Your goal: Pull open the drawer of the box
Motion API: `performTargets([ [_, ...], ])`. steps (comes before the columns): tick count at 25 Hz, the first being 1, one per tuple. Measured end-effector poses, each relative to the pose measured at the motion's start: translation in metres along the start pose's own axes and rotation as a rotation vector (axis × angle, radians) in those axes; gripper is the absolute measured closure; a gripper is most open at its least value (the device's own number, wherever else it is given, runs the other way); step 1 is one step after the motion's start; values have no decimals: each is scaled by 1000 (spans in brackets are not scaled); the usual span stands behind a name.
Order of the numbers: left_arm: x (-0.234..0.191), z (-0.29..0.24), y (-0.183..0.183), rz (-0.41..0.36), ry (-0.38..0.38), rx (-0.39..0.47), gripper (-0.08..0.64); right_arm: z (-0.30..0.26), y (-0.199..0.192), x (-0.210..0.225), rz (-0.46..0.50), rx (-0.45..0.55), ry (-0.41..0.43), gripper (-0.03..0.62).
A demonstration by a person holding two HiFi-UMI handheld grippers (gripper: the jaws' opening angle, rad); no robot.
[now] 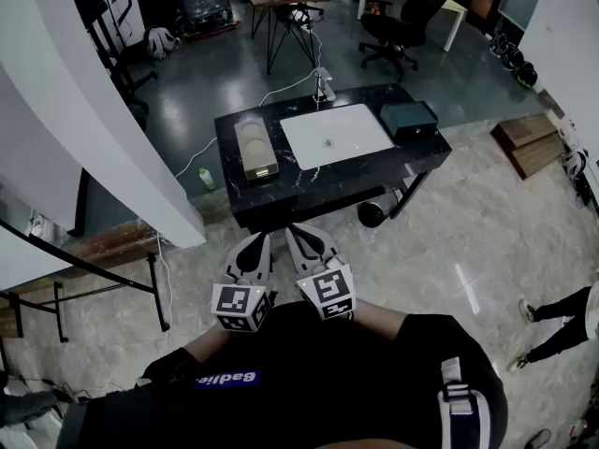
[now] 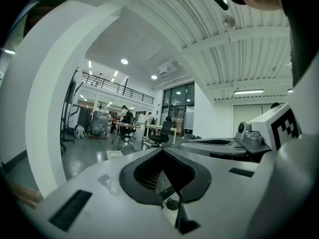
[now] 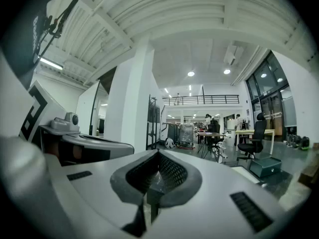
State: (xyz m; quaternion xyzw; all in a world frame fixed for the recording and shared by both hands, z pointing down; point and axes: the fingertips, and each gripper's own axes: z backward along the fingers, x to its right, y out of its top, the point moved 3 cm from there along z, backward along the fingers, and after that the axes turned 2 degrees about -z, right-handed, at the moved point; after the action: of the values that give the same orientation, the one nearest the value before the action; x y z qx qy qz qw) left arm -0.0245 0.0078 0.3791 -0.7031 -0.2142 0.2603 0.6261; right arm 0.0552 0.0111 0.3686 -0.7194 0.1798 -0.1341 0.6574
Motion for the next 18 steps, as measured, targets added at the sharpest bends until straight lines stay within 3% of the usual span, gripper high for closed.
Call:
performTargets([
  [18,-3,0,1,-2,19,6,568,-7,-2,-2,-3,-9,29,592],
])
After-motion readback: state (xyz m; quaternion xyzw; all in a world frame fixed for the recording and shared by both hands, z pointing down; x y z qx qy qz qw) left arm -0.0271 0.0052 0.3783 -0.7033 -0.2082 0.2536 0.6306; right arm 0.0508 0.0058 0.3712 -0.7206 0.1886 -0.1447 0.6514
